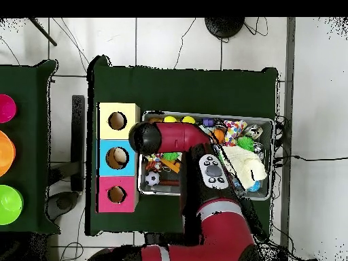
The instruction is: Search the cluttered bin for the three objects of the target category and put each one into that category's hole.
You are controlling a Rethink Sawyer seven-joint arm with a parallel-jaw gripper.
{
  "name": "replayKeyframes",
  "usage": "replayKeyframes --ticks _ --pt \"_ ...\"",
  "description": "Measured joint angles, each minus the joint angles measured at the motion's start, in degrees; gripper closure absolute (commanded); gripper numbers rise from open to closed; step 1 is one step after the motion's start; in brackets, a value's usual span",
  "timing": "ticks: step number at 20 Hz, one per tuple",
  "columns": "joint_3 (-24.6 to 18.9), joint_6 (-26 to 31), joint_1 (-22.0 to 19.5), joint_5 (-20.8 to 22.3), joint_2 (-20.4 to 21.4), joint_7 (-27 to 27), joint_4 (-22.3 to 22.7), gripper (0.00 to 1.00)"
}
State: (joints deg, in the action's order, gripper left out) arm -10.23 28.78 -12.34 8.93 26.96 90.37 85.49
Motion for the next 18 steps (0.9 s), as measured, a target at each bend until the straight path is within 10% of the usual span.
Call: replayKeyframes --ticks 18 --pt "-0.1 6.2 -1.0 2.2 3.3 0.0 -4.6 0.00"
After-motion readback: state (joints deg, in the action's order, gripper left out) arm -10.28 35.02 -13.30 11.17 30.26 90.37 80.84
